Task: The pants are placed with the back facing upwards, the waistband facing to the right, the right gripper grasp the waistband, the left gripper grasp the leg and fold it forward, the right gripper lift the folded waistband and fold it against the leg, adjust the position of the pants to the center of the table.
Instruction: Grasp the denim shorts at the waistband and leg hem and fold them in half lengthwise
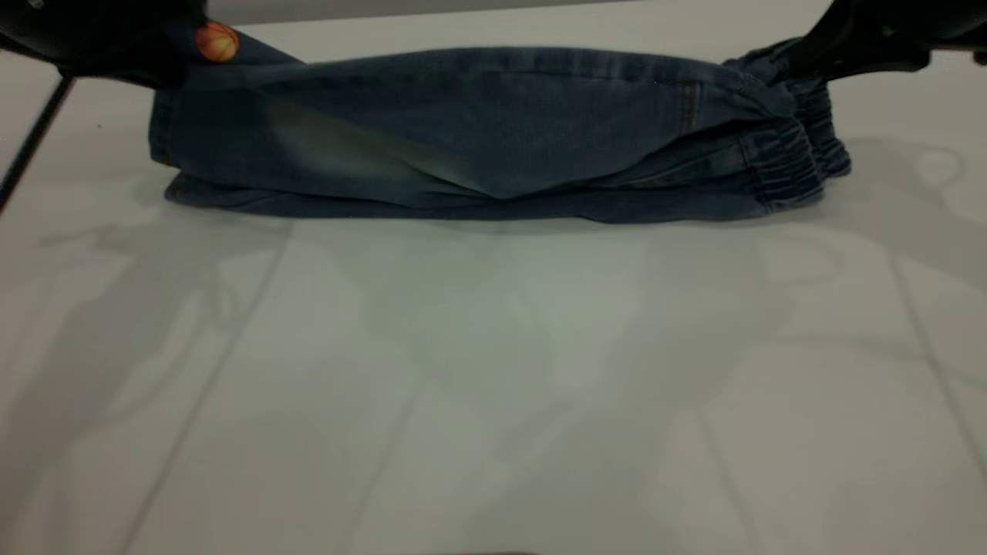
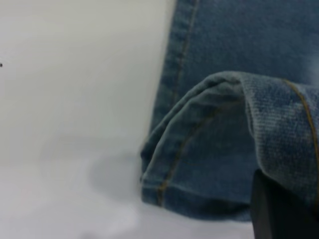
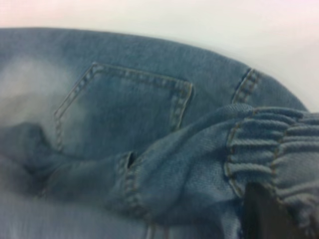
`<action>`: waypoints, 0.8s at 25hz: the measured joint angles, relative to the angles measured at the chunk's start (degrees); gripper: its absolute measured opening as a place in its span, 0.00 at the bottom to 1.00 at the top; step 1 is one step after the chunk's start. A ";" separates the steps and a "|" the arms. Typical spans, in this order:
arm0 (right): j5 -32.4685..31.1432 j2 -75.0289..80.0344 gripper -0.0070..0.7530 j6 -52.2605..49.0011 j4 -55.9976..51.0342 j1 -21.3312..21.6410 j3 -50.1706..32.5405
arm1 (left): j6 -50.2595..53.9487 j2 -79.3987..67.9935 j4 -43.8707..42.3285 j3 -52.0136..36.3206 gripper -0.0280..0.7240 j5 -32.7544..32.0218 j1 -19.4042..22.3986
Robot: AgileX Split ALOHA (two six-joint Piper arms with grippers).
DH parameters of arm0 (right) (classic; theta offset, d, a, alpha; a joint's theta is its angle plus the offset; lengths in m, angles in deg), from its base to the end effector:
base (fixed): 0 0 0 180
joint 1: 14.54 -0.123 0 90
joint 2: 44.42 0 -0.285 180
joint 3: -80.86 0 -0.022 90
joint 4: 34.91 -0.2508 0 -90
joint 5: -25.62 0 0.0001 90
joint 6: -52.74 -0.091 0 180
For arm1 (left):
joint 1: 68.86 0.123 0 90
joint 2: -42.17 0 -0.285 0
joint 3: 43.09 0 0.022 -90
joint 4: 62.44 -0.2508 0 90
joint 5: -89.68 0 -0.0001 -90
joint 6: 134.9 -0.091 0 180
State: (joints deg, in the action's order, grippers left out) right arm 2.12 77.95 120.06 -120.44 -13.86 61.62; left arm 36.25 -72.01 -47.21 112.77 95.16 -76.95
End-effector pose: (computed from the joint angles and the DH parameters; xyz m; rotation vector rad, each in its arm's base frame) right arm 0.3756 0.0318 0.1137 0.2333 2.4961 0.6354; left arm 0.3630 -0.0493 0.1482 0.0234 2.3234 -0.0976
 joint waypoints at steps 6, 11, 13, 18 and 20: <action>3.76 3.64 0.06 8.26 -8.38 0.00 1.85 | -0.05 -5.40 -2.59 0.74 0.09 9.61 0.00; 7.68 3.70 0.06 17.05 -16.61 0.00 2.51 | 0.12 -10.30 -8.68 5.18 0.09 13.41 0.00; 8.53 3.71 0.06 19.12 -17.75 0.00 2.94 | 0.12 -12.10 -11.30 6.84 0.09 13.86 -0.13; 8.78 3.71 0.09 20.05 -18.57 0.00 4.26 | 0.18 -14.90 -13.50 8.10 0.09 18.05 -0.28; 8.89 3.77 0.14 20.39 -18.57 0.00 4.45 | 0.18 -15.89 -13.55 8.21 0.10 18.62 -0.28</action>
State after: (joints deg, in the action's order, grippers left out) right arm 11.00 81.72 140.44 -139.02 -13.86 66.07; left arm 36.43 -87.89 -60.76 120.97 113.78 -77.23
